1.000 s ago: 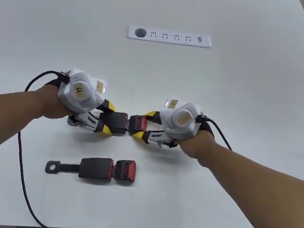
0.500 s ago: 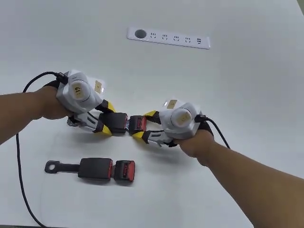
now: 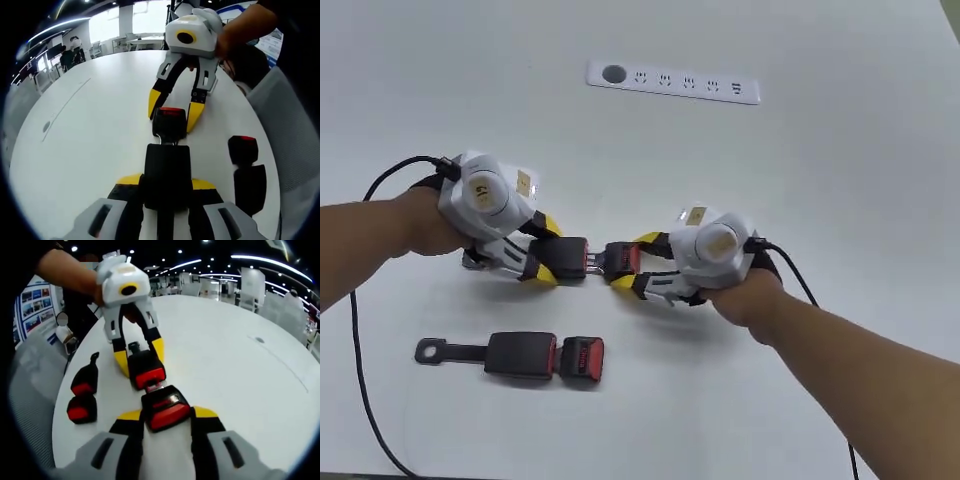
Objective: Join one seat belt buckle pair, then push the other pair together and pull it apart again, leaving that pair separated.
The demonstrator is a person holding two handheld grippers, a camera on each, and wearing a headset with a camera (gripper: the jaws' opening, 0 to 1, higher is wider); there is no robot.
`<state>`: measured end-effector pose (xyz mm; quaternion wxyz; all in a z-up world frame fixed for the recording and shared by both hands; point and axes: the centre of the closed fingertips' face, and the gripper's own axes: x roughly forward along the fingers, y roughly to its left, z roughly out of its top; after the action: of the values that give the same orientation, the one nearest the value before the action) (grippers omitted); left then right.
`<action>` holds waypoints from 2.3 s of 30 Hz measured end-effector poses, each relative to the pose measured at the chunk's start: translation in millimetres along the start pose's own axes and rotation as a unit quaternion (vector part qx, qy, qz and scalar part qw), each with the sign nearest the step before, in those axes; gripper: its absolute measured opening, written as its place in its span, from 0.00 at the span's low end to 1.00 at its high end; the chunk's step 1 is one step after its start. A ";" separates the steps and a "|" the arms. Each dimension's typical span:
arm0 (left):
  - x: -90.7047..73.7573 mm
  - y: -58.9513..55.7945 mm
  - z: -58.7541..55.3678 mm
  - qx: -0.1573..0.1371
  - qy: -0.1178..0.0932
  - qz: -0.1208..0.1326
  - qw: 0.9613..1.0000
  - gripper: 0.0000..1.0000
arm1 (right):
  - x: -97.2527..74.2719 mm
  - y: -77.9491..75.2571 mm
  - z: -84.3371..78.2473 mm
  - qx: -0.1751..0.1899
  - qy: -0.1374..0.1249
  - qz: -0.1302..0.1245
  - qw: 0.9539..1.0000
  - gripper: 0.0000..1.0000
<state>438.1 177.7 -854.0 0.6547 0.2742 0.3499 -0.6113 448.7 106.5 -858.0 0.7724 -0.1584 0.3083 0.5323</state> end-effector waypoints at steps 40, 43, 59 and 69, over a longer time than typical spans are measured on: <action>-0.6 -0.1 1.8 0.003 0.012 -0.006 1.000 0.35 | -87.9 -36.9 -70.0 -0.016 0.028 -0.016 0.999 0.35; -0.8 -0.1 1.9 0.002 0.013 -0.007 1.000 0.35 | -94.3 -39.3 -77.0 -0.011 0.030 -0.024 0.999 0.35; 0.7 -0.8 2.2 0.008 0.023 -0.001 1.000 0.35 | -129.9 -45.9 -104.2 -0.004 0.047 -0.035 0.998 0.36; 0.3 -11.6 6.3 0.003 0.062 -0.024 0.998 0.49 | -130.9 -48.5 -103.1 -0.004 0.049 -0.057 0.997 0.41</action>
<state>427.4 171.4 -849.6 0.6161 0.3055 0.3945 -0.6095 429.7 -66.0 -855.9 0.7846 -0.2046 0.3343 0.4805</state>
